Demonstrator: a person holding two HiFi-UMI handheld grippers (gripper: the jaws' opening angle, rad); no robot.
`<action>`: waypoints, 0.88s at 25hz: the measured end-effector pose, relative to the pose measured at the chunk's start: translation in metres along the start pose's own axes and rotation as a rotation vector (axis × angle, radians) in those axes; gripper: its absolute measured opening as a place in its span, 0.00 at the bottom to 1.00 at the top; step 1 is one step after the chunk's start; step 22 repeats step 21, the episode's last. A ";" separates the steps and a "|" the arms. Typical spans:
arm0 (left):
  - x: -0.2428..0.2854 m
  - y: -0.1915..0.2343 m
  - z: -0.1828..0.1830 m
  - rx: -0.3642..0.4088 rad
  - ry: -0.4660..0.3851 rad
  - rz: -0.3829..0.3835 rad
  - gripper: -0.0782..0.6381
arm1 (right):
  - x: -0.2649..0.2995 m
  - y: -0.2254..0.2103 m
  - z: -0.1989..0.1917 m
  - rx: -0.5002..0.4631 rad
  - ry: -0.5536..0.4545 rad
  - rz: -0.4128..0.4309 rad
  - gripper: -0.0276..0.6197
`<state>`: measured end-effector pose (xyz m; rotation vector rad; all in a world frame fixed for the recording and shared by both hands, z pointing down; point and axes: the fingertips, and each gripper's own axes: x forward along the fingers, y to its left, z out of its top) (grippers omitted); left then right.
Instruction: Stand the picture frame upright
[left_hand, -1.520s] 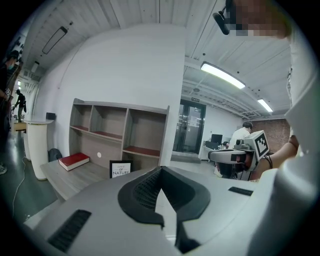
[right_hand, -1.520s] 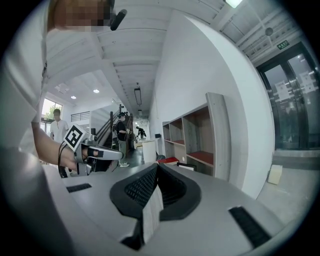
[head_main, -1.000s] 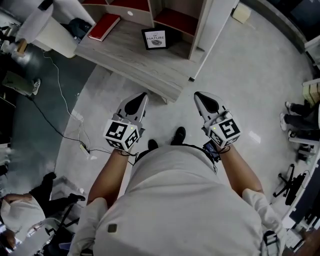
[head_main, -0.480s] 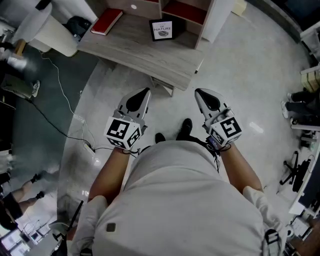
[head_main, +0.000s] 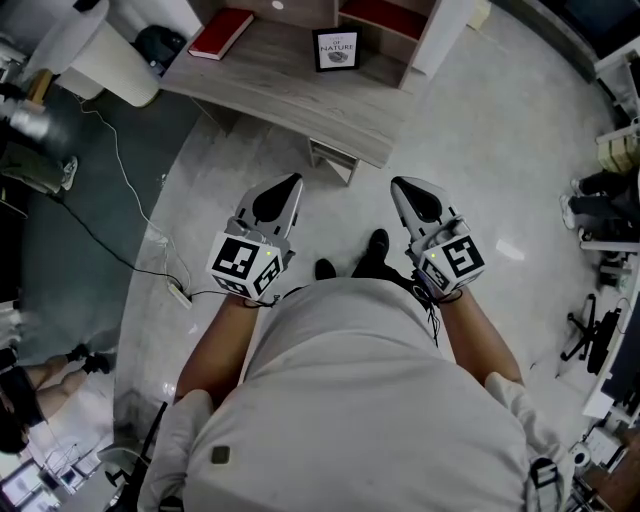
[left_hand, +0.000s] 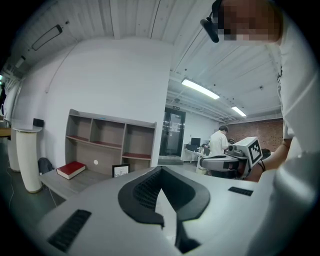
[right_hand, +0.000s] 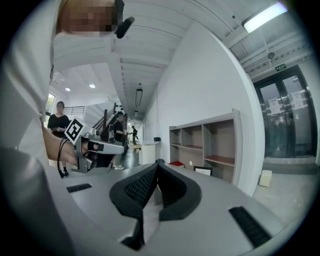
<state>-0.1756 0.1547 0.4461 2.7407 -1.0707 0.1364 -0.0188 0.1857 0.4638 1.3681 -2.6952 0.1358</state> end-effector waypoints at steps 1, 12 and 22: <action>-0.005 0.001 0.000 0.002 -0.002 0.002 0.13 | 0.000 0.005 0.001 -0.001 -0.002 0.001 0.07; -0.031 0.004 -0.001 0.010 -0.010 0.021 0.13 | 0.002 0.033 0.010 -0.017 -0.014 0.031 0.07; -0.027 0.000 -0.005 0.005 -0.008 0.024 0.13 | 0.004 0.031 0.007 -0.009 -0.006 0.046 0.07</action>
